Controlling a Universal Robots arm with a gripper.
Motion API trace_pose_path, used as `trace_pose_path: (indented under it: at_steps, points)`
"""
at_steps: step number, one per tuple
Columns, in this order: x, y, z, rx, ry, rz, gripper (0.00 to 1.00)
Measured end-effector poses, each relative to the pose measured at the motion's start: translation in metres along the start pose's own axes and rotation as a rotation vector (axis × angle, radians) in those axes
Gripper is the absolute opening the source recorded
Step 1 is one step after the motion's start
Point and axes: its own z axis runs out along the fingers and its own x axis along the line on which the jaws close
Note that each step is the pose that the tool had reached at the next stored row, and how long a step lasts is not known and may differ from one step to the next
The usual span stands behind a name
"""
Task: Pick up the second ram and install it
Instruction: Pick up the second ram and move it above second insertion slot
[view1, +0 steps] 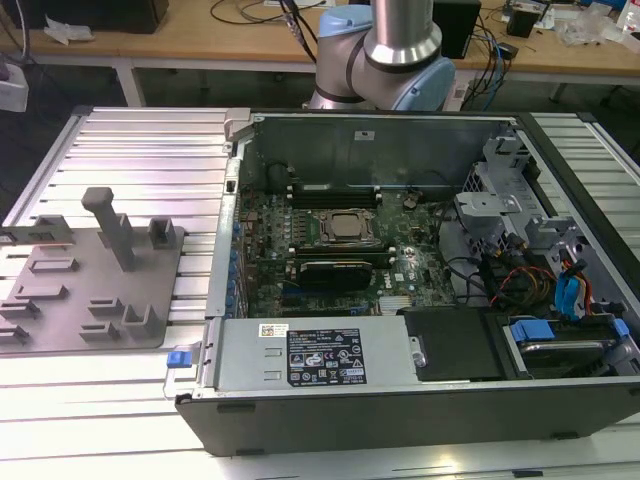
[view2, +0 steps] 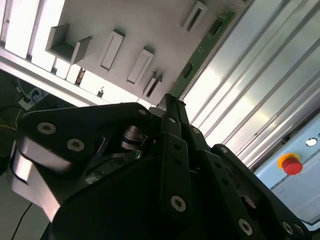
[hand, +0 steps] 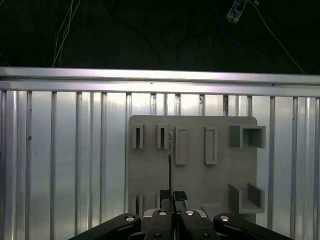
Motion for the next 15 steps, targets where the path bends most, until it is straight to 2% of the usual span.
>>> trace_pose_path:
  at_steps: [3,6,11,13,15]
  points:
    - [-0.0002,0.0001,-0.0074,-0.0001,0.0001,0.0,0.1]
    - [-0.0003,0.0002,-0.0108,-0.0001,0.0,-0.001,0.1]
    - [-0.0005,0.0003,-0.0205,-0.0001,0.0,-0.004,0.1]
    - [-0.0008,0.0004,-0.0317,-0.0002,0.0001,-0.006,0.1]
    - [-0.001,0.0005,-0.0382,-0.0001,0.0001,-0.006,0.1]
